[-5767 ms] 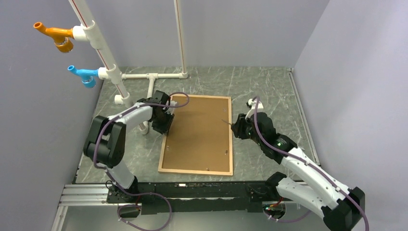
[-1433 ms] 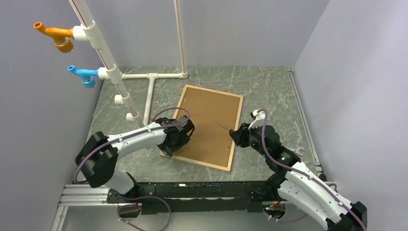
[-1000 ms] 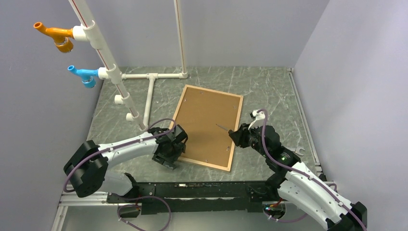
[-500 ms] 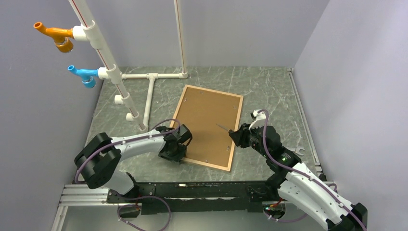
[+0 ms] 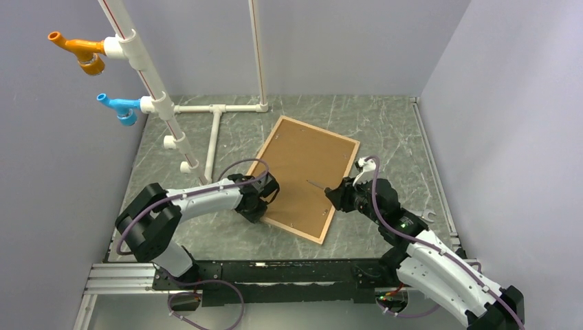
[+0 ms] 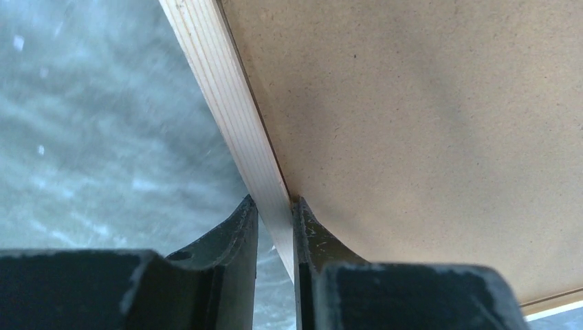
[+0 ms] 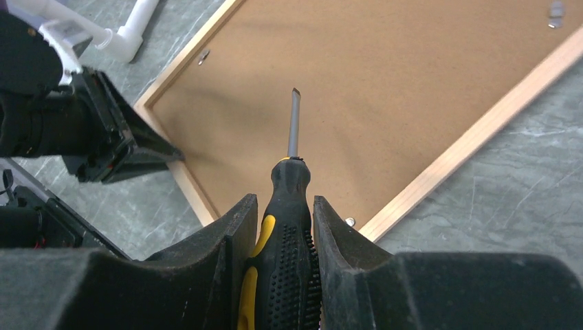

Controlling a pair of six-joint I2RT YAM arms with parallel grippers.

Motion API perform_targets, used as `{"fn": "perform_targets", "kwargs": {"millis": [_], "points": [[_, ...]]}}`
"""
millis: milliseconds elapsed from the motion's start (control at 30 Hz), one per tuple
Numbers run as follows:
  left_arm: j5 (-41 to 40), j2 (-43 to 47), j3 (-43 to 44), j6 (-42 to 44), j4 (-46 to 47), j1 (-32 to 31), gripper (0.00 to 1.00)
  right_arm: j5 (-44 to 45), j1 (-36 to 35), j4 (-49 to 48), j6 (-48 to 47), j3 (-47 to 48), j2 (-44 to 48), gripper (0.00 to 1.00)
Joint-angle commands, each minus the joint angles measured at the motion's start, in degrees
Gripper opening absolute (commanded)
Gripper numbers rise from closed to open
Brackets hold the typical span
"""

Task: Take the photo out of the frame

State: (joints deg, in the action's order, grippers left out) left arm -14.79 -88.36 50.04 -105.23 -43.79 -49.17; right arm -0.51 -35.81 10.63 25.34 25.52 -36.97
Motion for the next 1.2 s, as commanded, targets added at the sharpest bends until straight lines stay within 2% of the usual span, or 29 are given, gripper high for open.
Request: {"fn": "perform_targets", "kwargs": {"millis": [0, 67, 200, 367, 633, 833, 900, 1033, 1167], "points": [[-9.7, -4.6, 1.1, 21.4, 5.3, 3.8, 0.07, -2.5, -0.1, -3.2, 0.1, 0.6, -0.5, 0.00], [-7.3, -7.0, 2.7, 30.3, 9.0, 6.5, 0.00, -4.0, -0.1, -3.1, -0.3, 1.1, -2.1, 0.00], [-2.8, -11.4, 5.9, 44.3, 12.9, 10.9, 0.00, -7.8, -0.3, -3.5, -0.9, 2.0, -5.8, 0.00], [-0.4, -14.1, 9.3, 56.5, 16.3, 14.1, 0.00, -11.7, -1.9, -3.8, -1.5, 4.9, -13.5, 0.00], [9.0, -13.5, 10.1, 69.8, 21.7, 21.1, 0.00, -2.2, -13.1, -2.1, -2.3, 10.2, -20.0, 0.00], [19.6, -13.5, 11.5, 75.6, 21.6, 24.2, 0.01, 0.4, -15.9, -2.0, -0.6, 10.4, -20.8, 0.00], [23.3, -14.1, 12.5, 76.5, 20.8, 25.6, 0.08, 0.4, -16.3, -2.3, -0.4, 10.3, -21.5, 0.00], [27.6, -15.1, 14.3, 78.0, 18.4, 28.3, 0.33, 0.4, -17.4, -3.1, 0.3, 10.4, -23.1, 0.00], [27.4, -17.2, 17.9, 81.1, 14.5, 29.9, 0.36, 3.1, -19.1, -4.0, 0.9, 11.4, -25.0, 0.00]]}}
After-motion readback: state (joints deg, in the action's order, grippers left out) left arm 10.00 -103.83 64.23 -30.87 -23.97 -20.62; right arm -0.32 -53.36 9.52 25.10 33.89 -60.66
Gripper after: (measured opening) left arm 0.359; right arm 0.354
